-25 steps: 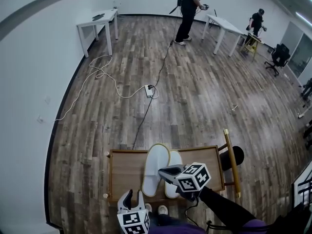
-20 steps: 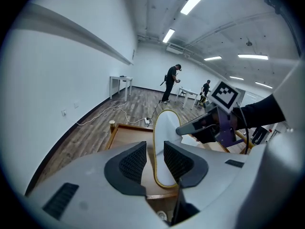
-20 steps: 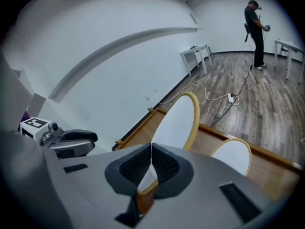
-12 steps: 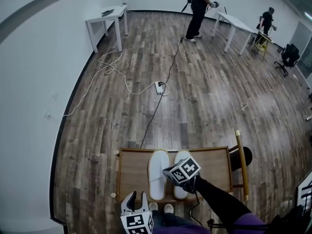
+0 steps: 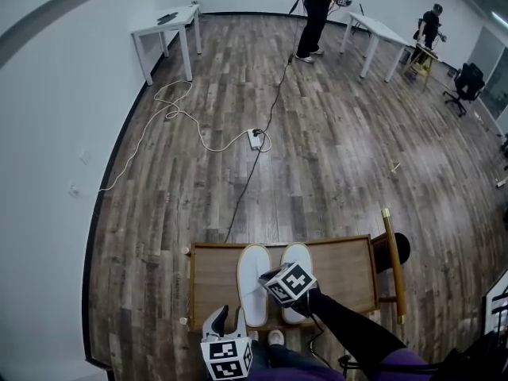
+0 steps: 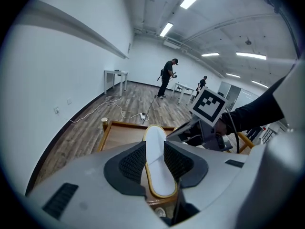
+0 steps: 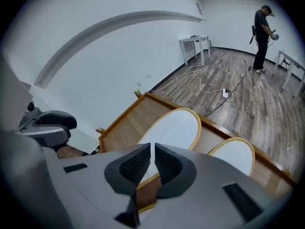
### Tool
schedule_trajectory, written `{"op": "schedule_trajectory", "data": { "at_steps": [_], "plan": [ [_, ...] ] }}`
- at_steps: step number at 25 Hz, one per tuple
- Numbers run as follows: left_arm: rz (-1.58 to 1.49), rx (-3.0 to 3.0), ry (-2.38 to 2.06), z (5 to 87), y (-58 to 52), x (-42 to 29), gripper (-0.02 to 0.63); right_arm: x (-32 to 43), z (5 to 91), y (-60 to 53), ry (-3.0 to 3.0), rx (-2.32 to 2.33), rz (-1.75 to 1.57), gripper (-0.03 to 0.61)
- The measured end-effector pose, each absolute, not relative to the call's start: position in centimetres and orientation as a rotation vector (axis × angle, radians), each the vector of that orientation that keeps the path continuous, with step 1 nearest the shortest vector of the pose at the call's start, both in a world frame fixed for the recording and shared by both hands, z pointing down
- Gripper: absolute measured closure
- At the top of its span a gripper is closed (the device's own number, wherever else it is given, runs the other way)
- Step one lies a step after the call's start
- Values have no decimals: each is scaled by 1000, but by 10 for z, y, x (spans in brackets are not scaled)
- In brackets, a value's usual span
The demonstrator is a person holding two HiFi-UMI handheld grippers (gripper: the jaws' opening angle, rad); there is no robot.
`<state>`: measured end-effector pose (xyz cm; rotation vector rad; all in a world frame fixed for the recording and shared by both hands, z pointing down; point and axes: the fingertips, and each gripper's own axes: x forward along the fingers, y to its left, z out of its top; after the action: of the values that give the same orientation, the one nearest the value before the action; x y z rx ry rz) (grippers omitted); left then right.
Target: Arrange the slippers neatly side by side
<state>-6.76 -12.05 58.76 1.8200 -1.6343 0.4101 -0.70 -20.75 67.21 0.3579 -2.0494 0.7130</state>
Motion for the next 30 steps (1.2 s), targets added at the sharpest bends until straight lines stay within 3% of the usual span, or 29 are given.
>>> {"op": "schedule_trajectory", "data": {
  "at_steps": [6, 11, 15, 30],
  "plan": [
    [413, 1823, -1583, 596, -136, -61, 505, 6, 633, -227, -2185, 451, 703, 569],
    [419, 1742, -1539, 630, -140, -72, 505, 121, 616, -266, -2105, 999, 806, 569],
    [427, 1668, -1479, 659, -154, -80, 505, 178, 654, -241, -1876, 1117, 931, 571],
    [530, 1509, -1239, 720, -165, -45, 505, 142, 708, -228, -1789, 1004, 997, 571]
  ]
}}
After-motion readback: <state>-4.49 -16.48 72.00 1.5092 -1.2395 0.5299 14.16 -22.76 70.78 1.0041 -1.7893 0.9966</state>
